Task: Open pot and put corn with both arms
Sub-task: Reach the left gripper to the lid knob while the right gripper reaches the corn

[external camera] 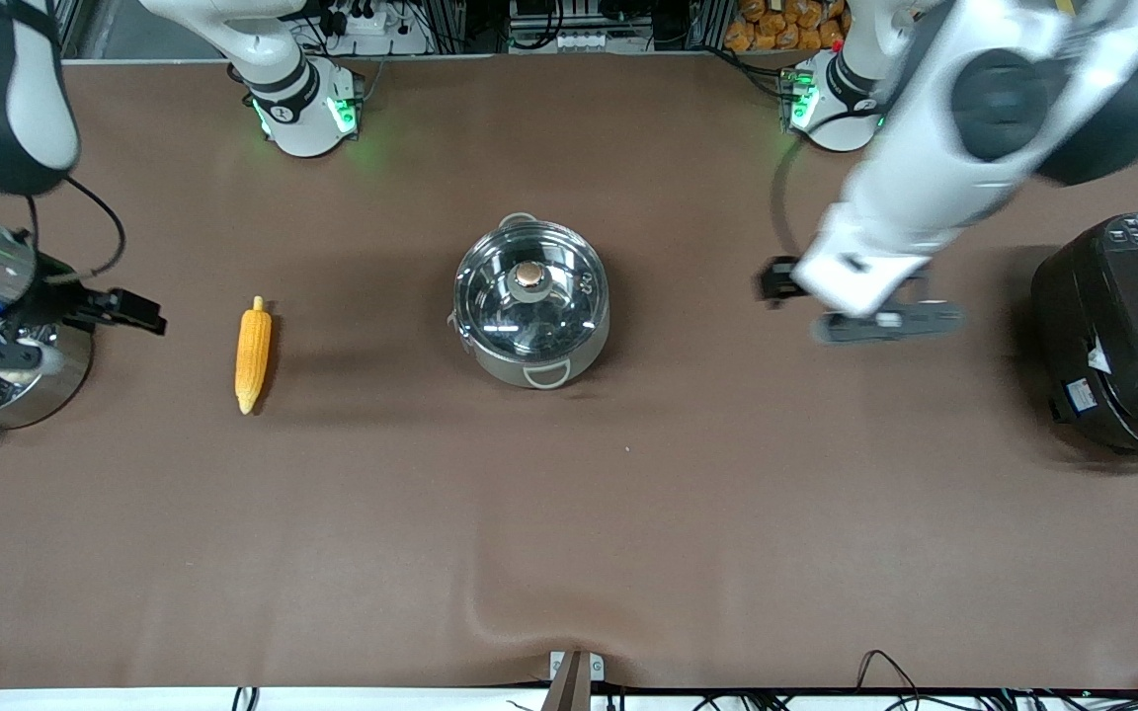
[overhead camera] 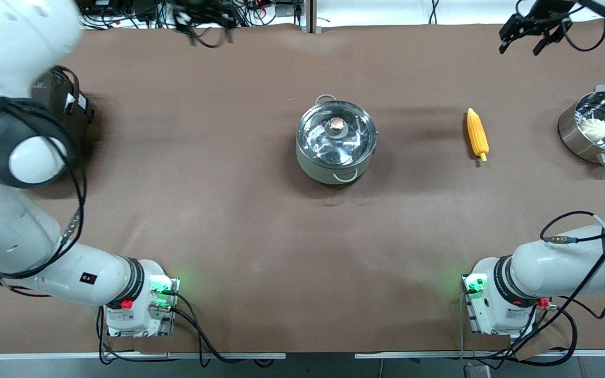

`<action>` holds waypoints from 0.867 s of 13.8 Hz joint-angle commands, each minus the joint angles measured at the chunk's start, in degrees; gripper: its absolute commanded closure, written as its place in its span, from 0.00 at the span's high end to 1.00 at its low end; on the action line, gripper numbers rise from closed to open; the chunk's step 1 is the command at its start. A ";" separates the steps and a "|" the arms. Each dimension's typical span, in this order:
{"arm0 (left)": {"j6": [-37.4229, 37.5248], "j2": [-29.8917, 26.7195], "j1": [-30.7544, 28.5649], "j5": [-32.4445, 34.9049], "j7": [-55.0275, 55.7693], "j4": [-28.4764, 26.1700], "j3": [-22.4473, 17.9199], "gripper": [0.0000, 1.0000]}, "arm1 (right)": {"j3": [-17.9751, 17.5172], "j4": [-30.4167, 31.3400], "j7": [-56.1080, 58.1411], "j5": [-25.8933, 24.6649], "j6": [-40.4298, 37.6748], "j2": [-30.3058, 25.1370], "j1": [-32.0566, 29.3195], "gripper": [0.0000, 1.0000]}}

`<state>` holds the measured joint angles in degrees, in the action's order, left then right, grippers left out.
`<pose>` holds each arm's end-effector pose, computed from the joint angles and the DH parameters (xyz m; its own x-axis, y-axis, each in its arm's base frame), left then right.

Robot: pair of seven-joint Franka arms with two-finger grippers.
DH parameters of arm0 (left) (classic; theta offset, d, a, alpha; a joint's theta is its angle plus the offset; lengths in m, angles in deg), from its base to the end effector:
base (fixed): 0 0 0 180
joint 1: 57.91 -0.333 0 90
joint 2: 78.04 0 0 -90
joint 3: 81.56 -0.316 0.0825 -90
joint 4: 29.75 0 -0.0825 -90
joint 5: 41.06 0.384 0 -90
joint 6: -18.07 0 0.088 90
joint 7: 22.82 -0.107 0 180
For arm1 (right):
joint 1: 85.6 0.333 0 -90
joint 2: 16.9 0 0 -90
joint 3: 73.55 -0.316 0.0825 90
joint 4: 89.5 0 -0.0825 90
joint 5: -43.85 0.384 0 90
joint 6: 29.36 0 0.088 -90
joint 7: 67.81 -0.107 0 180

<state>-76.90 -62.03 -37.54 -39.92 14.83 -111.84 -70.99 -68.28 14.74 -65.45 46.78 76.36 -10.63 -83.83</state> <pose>0.5568 -0.3145 0.5325 0.9910 0.1203 -0.0584 0.1202 -0.9927 -0.0061 0.5831 -0.0299 0.4672 0.9961 -0.0339 -0.0816 -0.0373 -0.9985 -0.0413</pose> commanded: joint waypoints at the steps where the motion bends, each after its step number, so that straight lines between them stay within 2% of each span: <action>1: -3.36 6.64 7.90 -0.27 9.34 5.63 -1.24 1.00 | -0.35 2.17 5.53 -0.12 6.05 4.17 -1.94 1.00; 6: -11.00 11.93 16.88 -0.18 24.99 7.47 -1.34 1.00 | -0.35 8.86 9.50 -0.21 16.88 10.16 -1.95 1.00; 10: -12.51 15.61 19.97 -0.26 29.05 9.33 -1.25 1.00 | -0.35 15.35 10.55 -0.12 25.92 13.41 -1.95 1.00; 12: -14.18 19.30 21.98 -0.18 32.73 10.20 -1.51 1.00 | -0.44 17.21 11.35 -0.03 28.75 14.99 -1.68 1.00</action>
<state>-89.87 -47.18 -17.74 -39.92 44.36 -104.71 -71.59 -68.27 29.69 -55.39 46.78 102.60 3.89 -85.24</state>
